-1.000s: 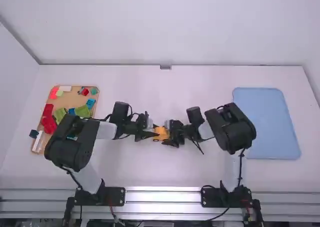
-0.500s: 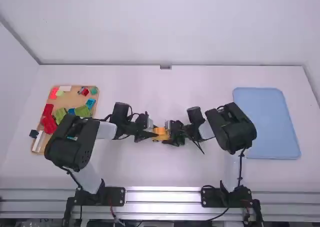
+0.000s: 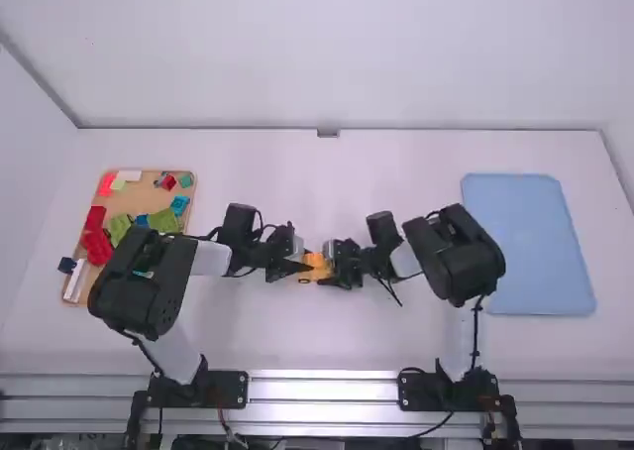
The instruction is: Assemble lego blocks to make yellow taxi
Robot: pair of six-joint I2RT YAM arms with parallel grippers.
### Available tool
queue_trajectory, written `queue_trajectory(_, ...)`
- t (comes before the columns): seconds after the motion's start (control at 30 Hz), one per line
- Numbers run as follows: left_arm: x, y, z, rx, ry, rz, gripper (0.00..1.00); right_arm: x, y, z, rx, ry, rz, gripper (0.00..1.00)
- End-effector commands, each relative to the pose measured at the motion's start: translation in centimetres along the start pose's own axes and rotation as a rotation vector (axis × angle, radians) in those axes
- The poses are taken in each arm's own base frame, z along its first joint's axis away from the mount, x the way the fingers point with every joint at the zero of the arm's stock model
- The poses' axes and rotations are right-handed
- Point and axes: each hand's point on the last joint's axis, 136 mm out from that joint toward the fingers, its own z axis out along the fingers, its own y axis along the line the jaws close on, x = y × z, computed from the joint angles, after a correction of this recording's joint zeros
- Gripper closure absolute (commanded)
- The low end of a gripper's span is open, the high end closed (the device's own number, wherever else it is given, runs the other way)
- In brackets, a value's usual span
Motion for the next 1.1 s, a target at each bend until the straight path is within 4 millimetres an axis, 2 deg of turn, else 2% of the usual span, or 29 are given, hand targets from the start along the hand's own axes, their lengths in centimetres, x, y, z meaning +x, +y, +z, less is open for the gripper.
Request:
queue_trajectory(0.0, 0.8, -0.1, 0.1, -0.006, 0.033, -0.023, 0.9, 0.4, 0.1, 0.1, -0.003, 0.005, 0.019, 0.51)
queue_trajectory(0.43, 1.5, -0.5, 0.2, 0.0, 0.05, -0.036, 0.94, 0.4, 0.1, 0.1, -0.004, 0.003, 0.019, 0.5)
queue_trajectory(0.77, 2.9, -1.5, 1.1, 0.058, 0.028, -0.089, 0.93, 0.5, -0.1, -0.1, 0.004, 0.003, 0.022, 0.5)
queue_trajectory(1.07, 4.3, -1.6, 1.0, 0.042, 0.098, -0.127, 0.94, 0.5, -0.3, -0.2, 0.009, 0.001, 0.028, 0.5)
